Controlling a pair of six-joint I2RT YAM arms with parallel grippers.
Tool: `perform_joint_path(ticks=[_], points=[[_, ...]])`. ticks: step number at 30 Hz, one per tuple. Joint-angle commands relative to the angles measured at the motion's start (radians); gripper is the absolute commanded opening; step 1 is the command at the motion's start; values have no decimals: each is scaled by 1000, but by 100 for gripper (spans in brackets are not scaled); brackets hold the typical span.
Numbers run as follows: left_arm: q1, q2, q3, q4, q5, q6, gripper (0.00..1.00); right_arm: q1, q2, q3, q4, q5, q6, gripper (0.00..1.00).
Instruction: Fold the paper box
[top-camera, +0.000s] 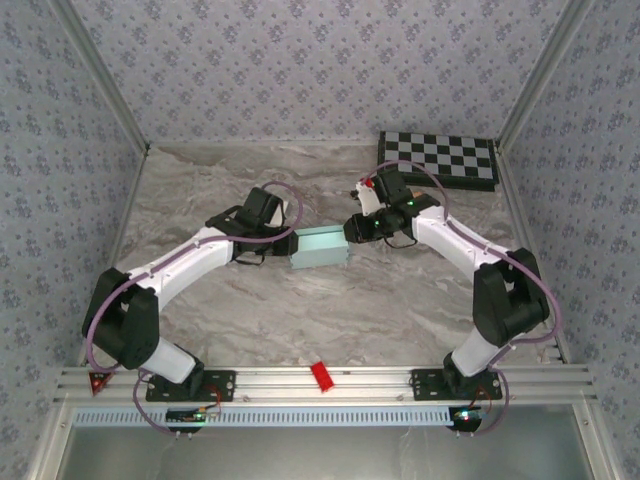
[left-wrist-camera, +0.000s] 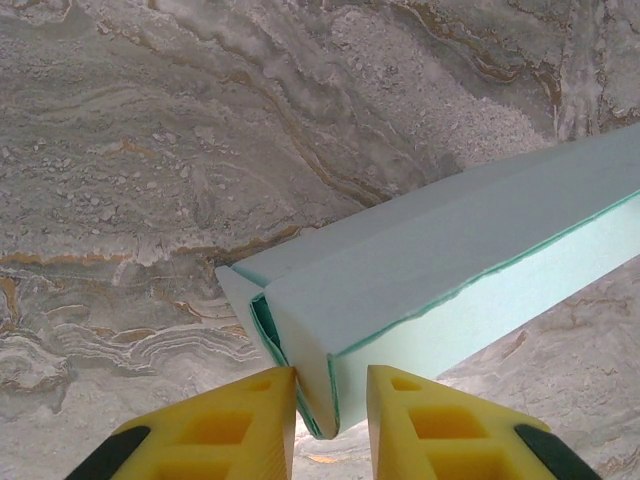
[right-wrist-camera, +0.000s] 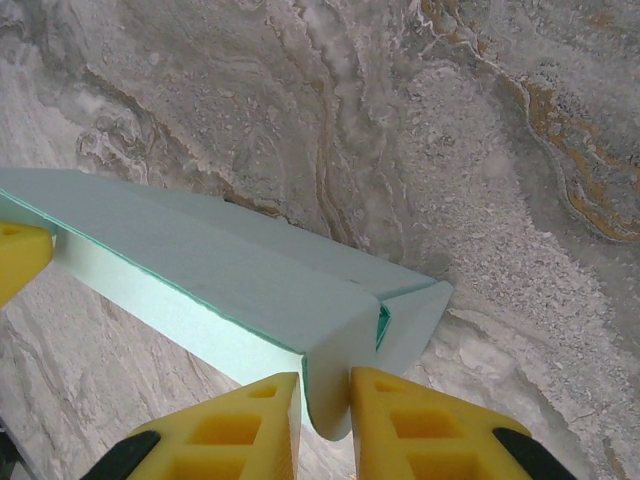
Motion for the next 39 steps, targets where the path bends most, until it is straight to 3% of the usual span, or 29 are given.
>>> perform_joint_path(ticks=[1,10,18,29,39], points=[[-1,11,54,-21,3,5,26,9,0,7,-26,15,17,22],[0,-14,50,-20,-43,4,34,10,-21,-1,-29,41,20,25],[0,-32,45,-28,-84,1,35,11,-32,2,-45,72,19,26],[-1,-42,32,4,-57,4,22,13,-34,11,-47,57,19,19],[-1,-26,28,9,-37,-3,19,15,-27,16,-41,22,26,14]])
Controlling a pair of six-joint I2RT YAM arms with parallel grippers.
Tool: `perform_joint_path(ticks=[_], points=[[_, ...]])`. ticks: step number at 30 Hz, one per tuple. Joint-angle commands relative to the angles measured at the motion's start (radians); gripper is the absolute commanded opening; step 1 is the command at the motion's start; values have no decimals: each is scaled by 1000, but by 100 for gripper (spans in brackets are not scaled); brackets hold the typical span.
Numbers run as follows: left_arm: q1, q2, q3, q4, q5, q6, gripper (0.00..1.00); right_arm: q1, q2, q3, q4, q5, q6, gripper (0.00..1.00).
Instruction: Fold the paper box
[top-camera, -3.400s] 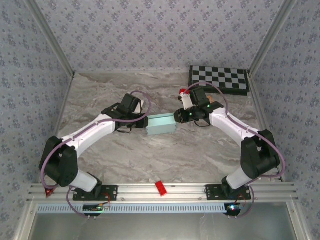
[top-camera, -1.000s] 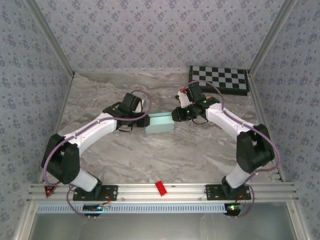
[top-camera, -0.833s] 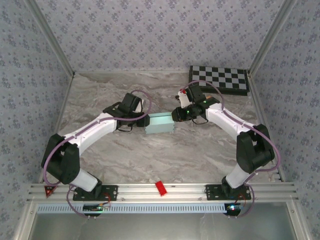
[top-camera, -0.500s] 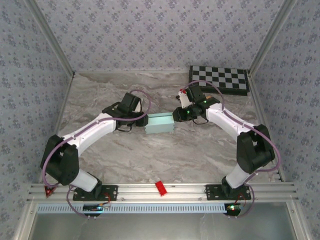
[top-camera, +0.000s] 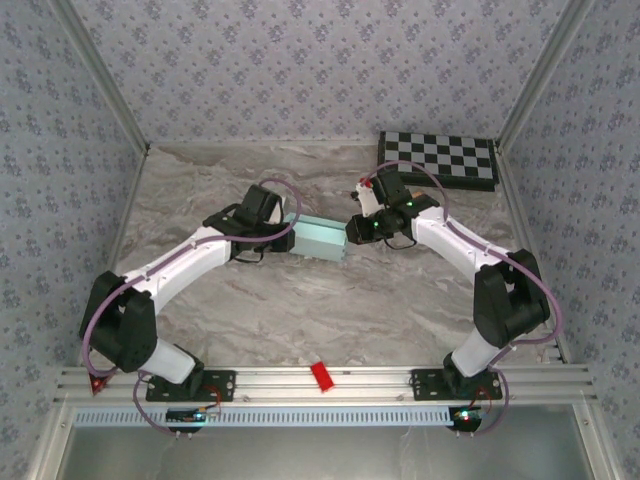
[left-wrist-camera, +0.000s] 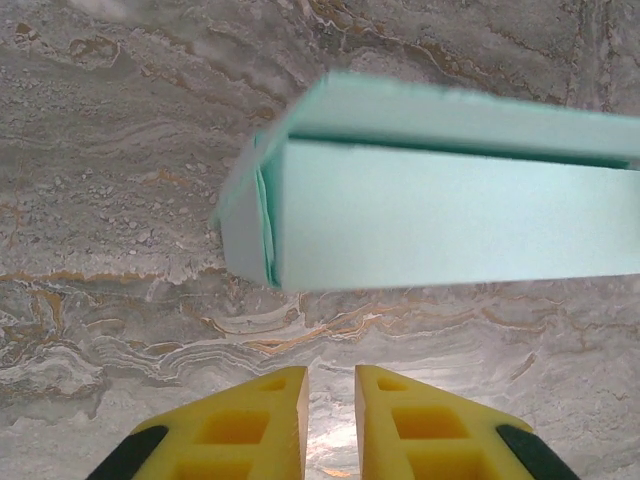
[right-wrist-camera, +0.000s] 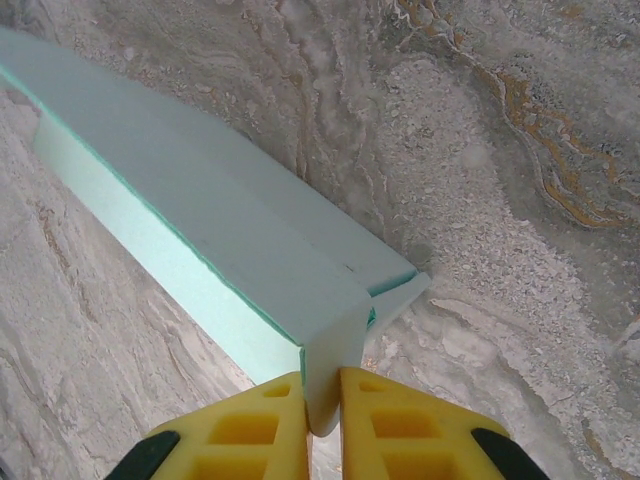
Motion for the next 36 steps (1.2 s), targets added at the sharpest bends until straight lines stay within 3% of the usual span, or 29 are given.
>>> perform_joint_path(ticks=[1,11,23,29,36], points=[[-1,-6,14,17,21,-2,19,6,-19,17,-23,-28,18,14],[-1,-23,11,13,-2,0,20,11,1,39,-57,16,-8,14],[11,-116,3,4,-88,34,35,33,52,135,-145,69,-69,15],[36,-102,17,-23,-107,85,47,40,62,143,-154,89,-78,15],[92,-26,69,-19,-9,174,51,41,68,154,-162,96,-90,15]])
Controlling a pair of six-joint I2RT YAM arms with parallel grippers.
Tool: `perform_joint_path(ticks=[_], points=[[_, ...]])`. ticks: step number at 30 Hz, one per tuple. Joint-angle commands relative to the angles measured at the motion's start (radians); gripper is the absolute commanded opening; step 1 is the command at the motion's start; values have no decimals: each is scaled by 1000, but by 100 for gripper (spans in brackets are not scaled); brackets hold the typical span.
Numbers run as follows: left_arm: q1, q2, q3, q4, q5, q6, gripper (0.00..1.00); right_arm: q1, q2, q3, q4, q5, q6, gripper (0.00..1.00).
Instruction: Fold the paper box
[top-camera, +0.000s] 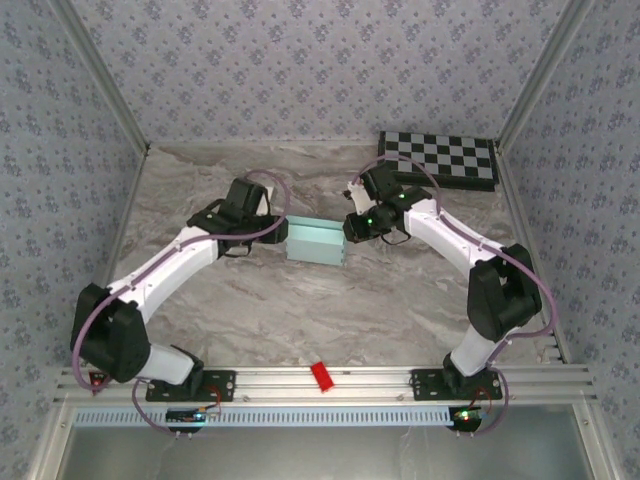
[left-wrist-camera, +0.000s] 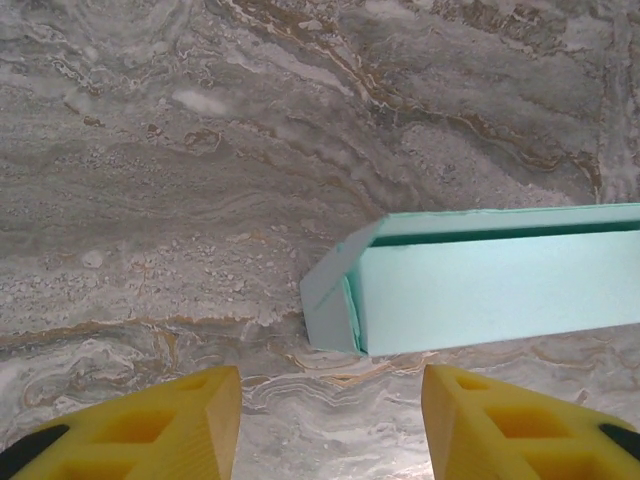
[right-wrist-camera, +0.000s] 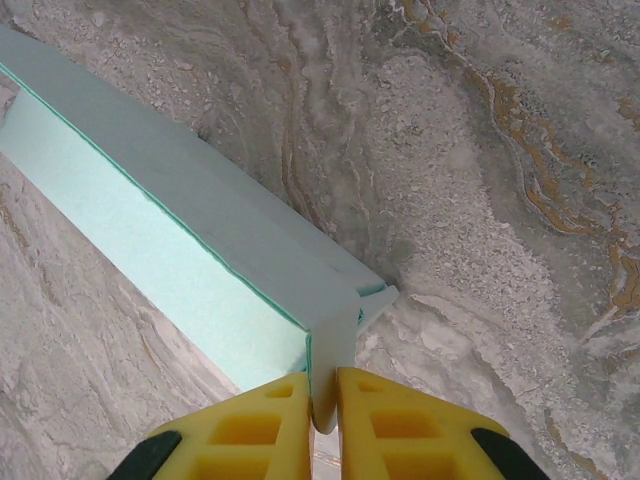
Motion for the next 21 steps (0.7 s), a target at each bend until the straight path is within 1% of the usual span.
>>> perform_joint_path(ticks=[1,3,6,10,12,15,21], points=[[22,42,58,-8,69,68,51,5,17,42,-37,16,-25,15],[26,66,68,2,93,80,50,6,18,45,-39,17,-26,15],[31,102,89,4,136,91,47,6,20,49,-40,19,-28,15],[31,130,105,12,158,89,38,7,24,50,-41,21,-30,15],[31,138,110,13,172,85,34,8,25,49,-41,22,-29,15],[31,143,106,9,178,72,26,8,26,49,-40,24,-28,15],[31,140,87,10,182,36,24,9,28,52,-34,21,-22,15]])
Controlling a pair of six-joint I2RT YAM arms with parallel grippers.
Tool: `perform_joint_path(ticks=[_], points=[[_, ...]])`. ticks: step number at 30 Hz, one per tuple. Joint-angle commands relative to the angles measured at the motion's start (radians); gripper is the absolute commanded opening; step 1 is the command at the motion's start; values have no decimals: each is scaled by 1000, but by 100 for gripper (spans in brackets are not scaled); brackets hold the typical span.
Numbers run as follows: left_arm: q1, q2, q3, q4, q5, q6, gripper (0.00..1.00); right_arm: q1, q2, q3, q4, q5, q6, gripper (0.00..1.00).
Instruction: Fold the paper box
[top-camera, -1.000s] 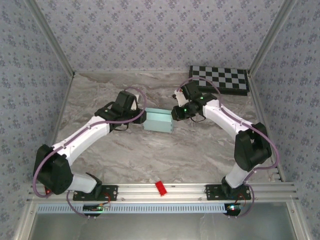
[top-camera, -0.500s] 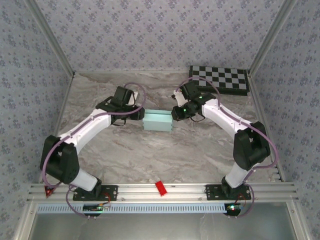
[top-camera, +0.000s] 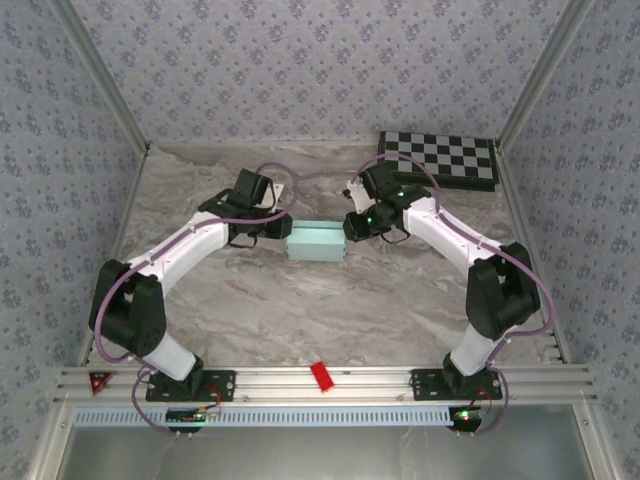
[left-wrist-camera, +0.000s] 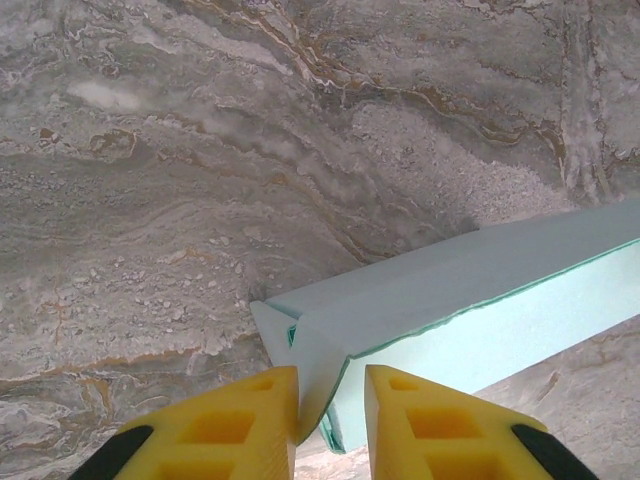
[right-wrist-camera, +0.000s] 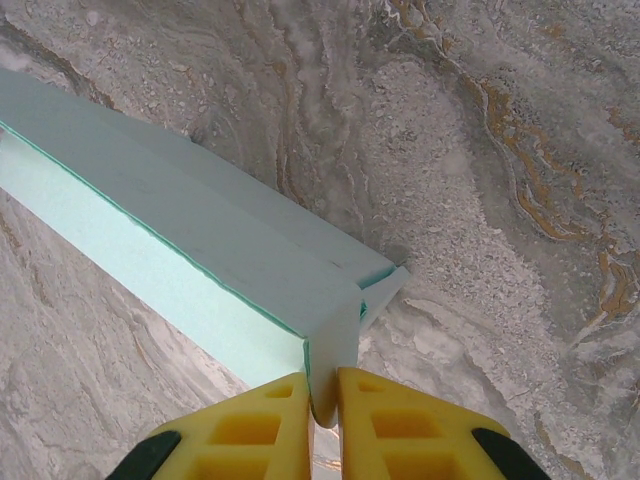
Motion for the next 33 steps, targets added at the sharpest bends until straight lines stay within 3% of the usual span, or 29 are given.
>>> perform_joint_path(ticks=[1,16,33], points=[[4,0,5,9,24,-29,23,9,16,33,-21,11,-5,15],[3,2,-20,13,23,-82,29,13,16,25,-15,24,7,18],[0,-38,-70,34,17,-156,19,14,20,24,-11,21,56,18]])
